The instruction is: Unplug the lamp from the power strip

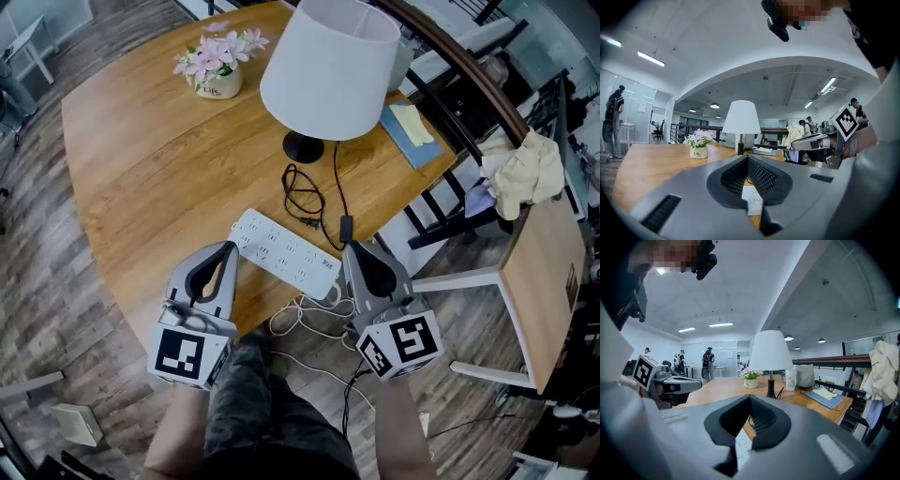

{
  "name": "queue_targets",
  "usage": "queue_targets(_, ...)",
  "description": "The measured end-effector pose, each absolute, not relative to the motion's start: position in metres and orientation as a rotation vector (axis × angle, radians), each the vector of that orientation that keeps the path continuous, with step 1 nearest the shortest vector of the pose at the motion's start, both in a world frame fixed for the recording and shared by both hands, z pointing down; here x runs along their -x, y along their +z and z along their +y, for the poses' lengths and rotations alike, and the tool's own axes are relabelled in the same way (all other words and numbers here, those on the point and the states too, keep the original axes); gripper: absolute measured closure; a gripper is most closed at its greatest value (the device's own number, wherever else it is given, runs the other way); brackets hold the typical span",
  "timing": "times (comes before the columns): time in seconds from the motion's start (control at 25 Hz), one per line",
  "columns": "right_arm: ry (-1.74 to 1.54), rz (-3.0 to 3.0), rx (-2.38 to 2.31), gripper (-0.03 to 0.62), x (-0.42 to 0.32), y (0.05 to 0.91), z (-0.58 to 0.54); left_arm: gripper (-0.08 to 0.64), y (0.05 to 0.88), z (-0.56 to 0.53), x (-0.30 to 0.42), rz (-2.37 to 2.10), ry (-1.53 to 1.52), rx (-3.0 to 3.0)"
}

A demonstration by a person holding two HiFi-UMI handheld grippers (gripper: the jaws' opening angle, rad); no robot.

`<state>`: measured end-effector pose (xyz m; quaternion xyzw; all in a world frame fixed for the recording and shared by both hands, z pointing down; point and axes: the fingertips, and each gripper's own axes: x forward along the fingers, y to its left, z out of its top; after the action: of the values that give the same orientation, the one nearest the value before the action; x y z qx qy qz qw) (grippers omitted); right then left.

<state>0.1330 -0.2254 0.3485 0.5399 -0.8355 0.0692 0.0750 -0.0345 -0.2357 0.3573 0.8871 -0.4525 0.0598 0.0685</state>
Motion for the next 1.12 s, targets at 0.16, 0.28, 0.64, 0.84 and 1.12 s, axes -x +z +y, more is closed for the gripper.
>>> queue_targets(0.16,0.212,-2.518,-1.641,0.584,-0.136,0.337,-0.204,0.565,0.348,-0.221,0.032,-1.344,0.135,-2.677)
queue_targets(0.28,0.200,-2.536,-1.658,0.584,-0.137,0.327,-0.191,0.565,0.340,-0.212,0.032,-1.336,0.093,-2.676)
queue_targets(0.64,0.187,-2.580,-1.681,0.584,-0.134,0.301,-0.161,0.565,0.312,-0.190,0.029,-1.333,0.063,-2.724)
queue_targets(0.84,0.178,-2.605,-1.675,0.584,-0.132,0.286,-0.146,0.565,0.295,-0.178,0.024,-1.312,0.044,-2.734)
queue_targets(1.12,0.164,-2.626,-1.672,0.583,-0.129,0.269,-0.131,0.565,0.277,-0.165,0.019,-1.300,0.033,-2.755)
